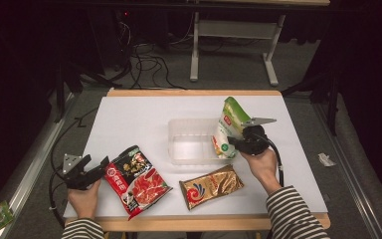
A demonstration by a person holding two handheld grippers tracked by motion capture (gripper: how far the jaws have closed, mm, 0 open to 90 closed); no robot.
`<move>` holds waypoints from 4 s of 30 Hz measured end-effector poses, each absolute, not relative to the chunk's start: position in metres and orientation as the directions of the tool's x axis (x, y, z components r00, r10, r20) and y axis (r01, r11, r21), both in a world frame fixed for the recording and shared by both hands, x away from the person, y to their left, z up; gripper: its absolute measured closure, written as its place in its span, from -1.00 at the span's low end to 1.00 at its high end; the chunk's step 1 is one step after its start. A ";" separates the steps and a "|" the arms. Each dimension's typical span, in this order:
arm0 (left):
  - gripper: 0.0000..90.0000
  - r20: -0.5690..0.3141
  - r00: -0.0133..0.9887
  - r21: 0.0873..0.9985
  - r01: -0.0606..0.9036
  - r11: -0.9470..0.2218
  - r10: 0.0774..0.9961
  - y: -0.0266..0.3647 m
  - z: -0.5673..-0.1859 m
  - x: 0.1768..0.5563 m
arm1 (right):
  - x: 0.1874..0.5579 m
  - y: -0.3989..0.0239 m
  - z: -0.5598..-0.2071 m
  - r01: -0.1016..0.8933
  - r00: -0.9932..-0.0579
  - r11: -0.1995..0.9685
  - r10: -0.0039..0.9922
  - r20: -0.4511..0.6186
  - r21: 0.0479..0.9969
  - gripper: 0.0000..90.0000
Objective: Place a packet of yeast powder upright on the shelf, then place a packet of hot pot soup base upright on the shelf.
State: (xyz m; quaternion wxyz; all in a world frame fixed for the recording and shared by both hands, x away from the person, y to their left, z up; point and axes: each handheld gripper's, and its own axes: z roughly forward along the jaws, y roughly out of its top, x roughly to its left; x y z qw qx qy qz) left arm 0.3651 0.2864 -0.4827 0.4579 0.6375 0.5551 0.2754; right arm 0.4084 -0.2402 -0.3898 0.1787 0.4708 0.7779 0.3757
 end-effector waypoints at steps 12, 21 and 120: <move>-0.41 -0.151 0.233 0.887 0.461 0.028 0.961 0.286 -0.483 0.365 | 0.402 -0.246 -0.392 0.590 -0.488 0.268 0.870 0.072 0.762 1.00; -0.41 -0.152 0.232 0.887 0.460 0.029 0.961 0.286 -0.483 0.365 | 0.398 -0.249 -0.399 0.596 -0.487 0.250 0.868 0.095 0.763 0.99; -0.42 -0.148 0.231 0.885 0.464 0.024 0.962 0.285 -0.483 0.366 | 0.321 -0.245 -0.474 0.668 -0.523 0.228 0.821 0.229 0.708 0.33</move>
